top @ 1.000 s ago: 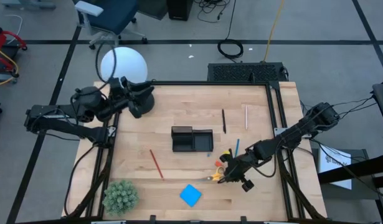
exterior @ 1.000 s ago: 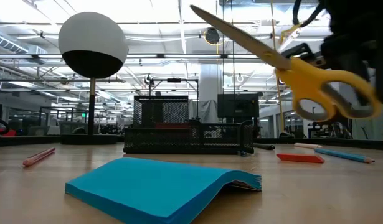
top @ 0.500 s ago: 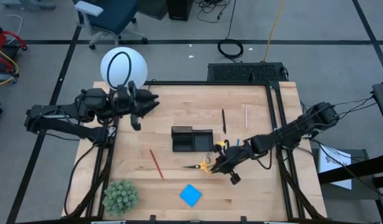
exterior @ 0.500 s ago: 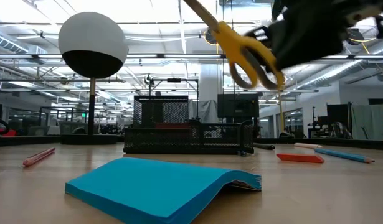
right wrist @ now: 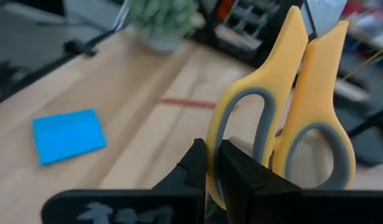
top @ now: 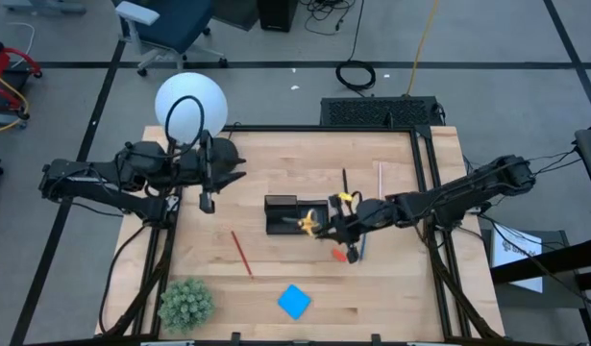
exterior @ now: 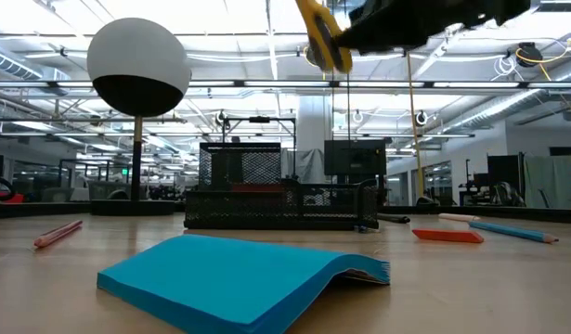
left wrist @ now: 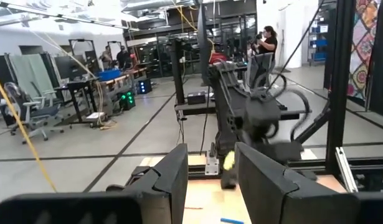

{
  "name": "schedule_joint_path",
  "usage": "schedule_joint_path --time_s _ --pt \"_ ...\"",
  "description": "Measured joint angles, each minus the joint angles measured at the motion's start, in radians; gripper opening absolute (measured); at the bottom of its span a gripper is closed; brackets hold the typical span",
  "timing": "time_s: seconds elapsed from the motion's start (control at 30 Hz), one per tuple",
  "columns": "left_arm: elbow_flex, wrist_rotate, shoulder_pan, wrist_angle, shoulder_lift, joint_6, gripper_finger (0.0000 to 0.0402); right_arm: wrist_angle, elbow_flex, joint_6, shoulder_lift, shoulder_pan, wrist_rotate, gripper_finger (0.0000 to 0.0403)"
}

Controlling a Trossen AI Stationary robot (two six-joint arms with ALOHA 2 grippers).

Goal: Pick and place office supplies into organizer
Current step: Put the yellow scissors into the desk organizer

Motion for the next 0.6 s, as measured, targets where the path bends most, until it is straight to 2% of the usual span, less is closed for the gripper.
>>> schedule_joint_path --time_s 0.1,0.33,0.6 --pt "0.0 -0.039 -0.004 -0.001 0.018 0.0 0.0129 0.015 0.0 -0.04 -0.037 -0.014 0.032 0.0013" --pt "0.0 -0.181 0.0 0.038 0.111 0.042 0.0129 0.177 0.0 -0.124 -0.061 -0.054 0.032 0.0013" --pt "0.0 -0.221 0.0 0.214 0.256 0.055 0.0129 0.219 0.0 -0.185 -0.06 -0.087 0.225 0.0013"
